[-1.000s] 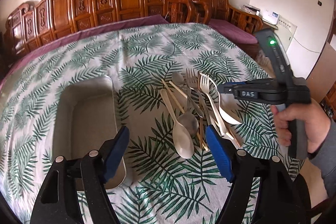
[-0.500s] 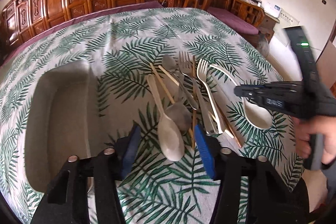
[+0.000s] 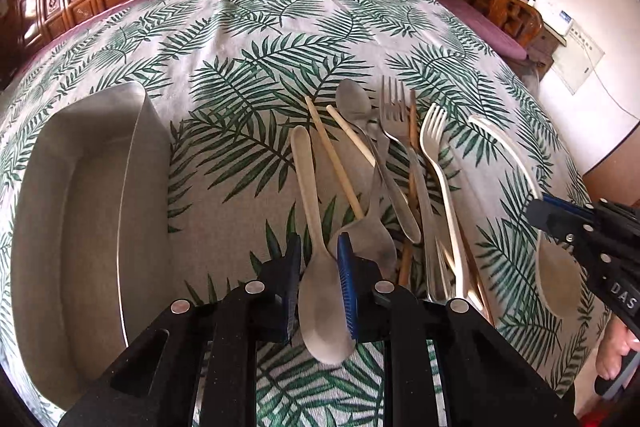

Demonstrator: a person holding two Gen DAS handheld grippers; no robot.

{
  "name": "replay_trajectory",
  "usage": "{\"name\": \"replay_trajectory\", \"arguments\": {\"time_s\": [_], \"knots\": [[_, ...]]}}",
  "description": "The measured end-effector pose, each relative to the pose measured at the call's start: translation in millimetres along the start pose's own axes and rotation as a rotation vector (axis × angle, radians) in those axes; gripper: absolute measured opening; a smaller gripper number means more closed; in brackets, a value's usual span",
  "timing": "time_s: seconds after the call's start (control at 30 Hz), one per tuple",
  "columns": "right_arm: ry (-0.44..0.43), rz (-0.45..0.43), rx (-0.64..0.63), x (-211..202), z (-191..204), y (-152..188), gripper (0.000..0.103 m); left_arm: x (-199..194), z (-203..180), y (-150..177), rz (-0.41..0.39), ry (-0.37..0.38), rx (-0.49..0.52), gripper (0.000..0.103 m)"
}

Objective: Organize utensils
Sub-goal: 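Grasp a white plastic spoon with the left tool while the right tool grasps another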

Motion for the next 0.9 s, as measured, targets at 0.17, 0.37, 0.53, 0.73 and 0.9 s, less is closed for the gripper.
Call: {"name": "replay_trajectory", "arguments": {"time_s": [0.17,0.37,0.53,0.73,0.9], "knots": [[-0.005,-0.017,0.010,-6,-2,-5,0.011,11,10,-2,0.040,-0.062,0.001,0.018],[-0.005,-0.025,0.007,-9,-2,-8,0.011,14,9,-4,0.042,-0.089,0.036,0.012],[-0.012,-0.032,0.001,-12,2,-10,0.011,5,12,-6,0.018,-0.087,0.035,0.006],[-0.035,-0.049,-0.015,-18,15,-16,0.011,-29,15,-12,-0.049,-0.083,0.050,0.006],[-0.055,-0.068,-0.033,-25,30,-22,0.011,-62,21,-17,-0.103,-0.079,0.049,0.006]]}}
Point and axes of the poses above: each gripper's, at about its wrist camera, not at the fingertips, and x roughly the way its jaws point, z to its left, y to its underside, the point moved 9 cm from there along x, roughly the way its jaws point, and after that the axes turned 8 degrees about -y, right-handed, at the moved point
